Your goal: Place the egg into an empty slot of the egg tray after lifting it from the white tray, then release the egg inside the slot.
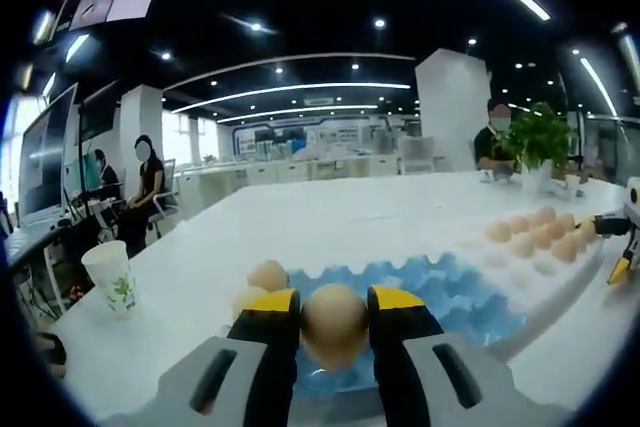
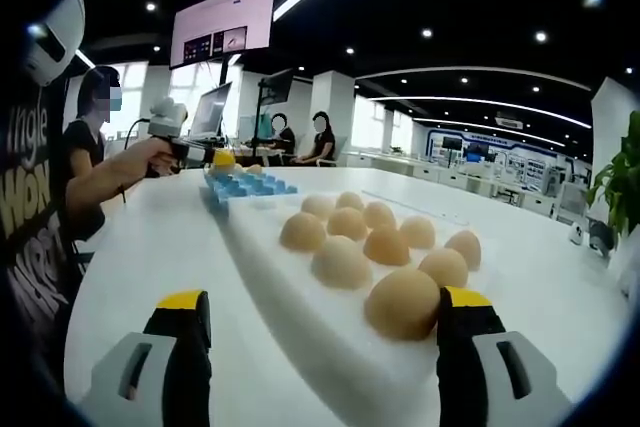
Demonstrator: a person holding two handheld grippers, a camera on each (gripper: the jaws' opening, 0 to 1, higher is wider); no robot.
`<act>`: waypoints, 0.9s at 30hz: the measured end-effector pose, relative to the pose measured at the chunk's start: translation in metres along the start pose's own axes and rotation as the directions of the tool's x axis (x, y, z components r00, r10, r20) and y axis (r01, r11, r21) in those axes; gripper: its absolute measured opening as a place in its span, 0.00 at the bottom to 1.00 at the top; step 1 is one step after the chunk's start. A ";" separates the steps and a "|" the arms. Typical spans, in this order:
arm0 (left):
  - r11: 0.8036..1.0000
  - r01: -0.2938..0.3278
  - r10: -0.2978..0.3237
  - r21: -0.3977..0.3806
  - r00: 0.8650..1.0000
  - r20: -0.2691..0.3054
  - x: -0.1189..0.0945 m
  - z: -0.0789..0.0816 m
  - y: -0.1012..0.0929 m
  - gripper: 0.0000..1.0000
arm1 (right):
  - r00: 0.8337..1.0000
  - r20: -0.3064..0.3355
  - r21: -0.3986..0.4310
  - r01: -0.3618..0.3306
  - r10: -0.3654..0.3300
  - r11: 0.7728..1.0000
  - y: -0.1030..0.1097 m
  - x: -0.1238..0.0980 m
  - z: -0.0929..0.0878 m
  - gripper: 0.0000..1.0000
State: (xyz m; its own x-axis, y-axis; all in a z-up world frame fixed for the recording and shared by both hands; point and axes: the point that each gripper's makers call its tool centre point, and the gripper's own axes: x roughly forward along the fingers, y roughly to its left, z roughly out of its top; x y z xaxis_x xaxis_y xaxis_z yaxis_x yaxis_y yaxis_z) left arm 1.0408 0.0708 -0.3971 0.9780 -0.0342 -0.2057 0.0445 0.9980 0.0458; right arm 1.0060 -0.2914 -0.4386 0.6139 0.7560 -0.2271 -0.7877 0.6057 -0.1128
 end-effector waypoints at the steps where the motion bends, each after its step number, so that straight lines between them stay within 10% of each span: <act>1: 1.000 0.001 -0.001 -0.005 1.000 -0.002 0.000 -0.001 0.001 0.27 | 1.000 0.000 0.000 0.000 0.000 1.000 0.000 0.000 0.000 0.98; 27: 1.000 -0.023 0.022 -0.016 0.998 -0.053 -0.005 -0.024 0.009 0.27 | 1.000 -0.006 -0.003 0.000 0.000 1.000 0.000 -0.001 0.000 0.98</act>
State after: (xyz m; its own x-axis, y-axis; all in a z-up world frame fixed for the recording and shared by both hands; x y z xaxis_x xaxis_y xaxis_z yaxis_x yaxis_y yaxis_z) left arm 1.0314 0.0809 -0.4194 0.9666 -0.0091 -0.2562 0.0186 0.9992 0.0346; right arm 1.0053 -0.2920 -0.4385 0.6136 0.7546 -0.2325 -0.7878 0.6048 -0.1161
